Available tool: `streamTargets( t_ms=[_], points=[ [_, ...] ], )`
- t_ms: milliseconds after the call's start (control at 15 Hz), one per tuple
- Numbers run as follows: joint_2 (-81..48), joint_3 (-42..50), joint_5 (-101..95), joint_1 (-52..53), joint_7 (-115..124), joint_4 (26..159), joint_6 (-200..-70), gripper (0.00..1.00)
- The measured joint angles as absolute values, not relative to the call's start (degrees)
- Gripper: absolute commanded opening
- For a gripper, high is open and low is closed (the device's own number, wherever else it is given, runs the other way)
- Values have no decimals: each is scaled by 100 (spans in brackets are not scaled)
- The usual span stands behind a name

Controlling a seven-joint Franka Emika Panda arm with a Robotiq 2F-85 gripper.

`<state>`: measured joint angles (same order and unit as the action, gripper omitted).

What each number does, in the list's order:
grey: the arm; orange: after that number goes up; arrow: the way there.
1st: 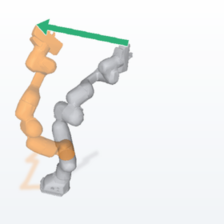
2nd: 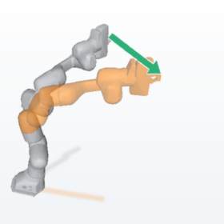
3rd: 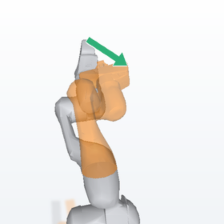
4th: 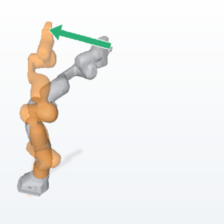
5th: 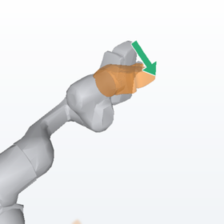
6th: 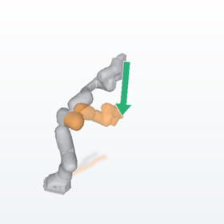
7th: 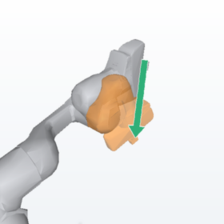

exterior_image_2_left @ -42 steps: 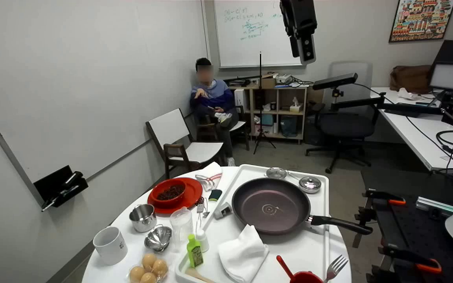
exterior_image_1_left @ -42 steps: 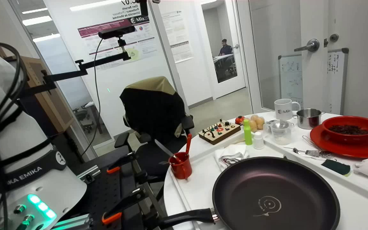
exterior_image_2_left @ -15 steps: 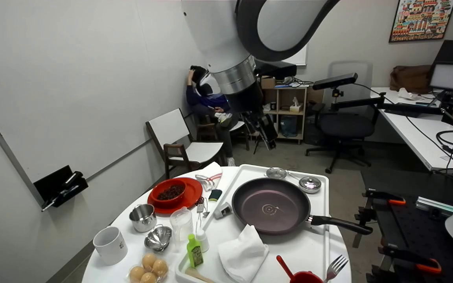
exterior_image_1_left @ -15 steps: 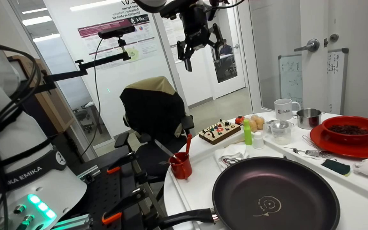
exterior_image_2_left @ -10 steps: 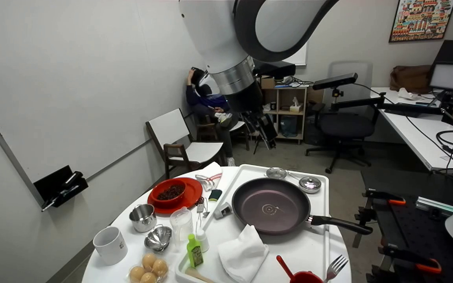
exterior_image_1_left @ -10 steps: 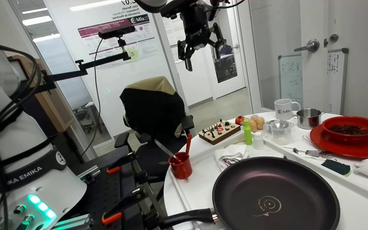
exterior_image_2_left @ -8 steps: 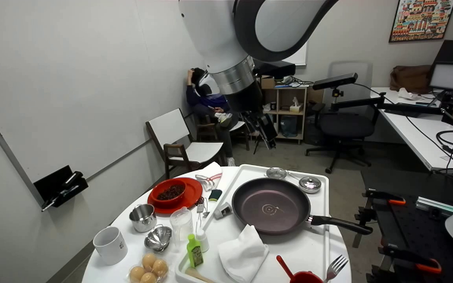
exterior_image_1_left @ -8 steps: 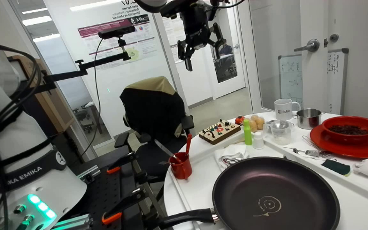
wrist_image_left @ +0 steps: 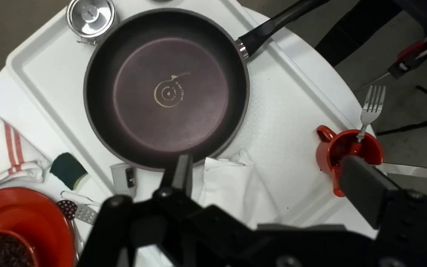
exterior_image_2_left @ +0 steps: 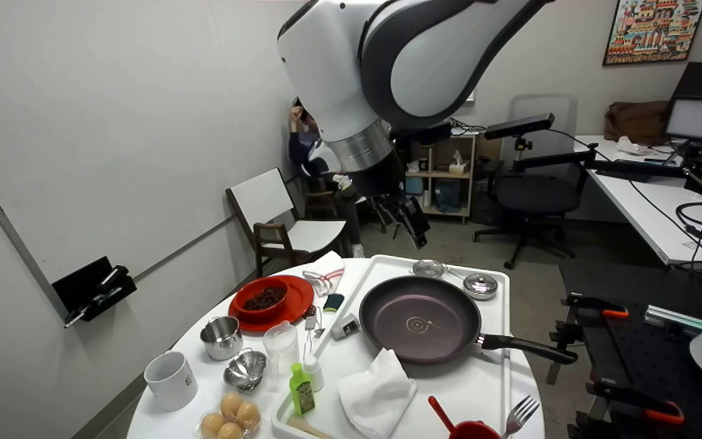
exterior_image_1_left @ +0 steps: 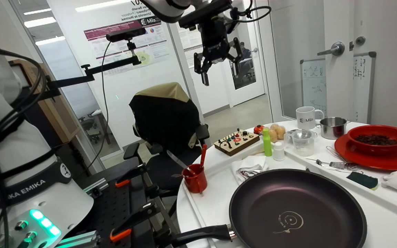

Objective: Wipe the black pan with the white cloth

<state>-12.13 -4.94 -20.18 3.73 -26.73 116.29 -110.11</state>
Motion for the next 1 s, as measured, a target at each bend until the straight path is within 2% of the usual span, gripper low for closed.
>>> streamTargets(
  t_ms=[400,1000],
  points=[
    [-2082,-494,-2405,373,-3019,11416,-11903,100],
    [-3164,-368,-3045,769,-1681,10775,-12484,100]
  ],
)
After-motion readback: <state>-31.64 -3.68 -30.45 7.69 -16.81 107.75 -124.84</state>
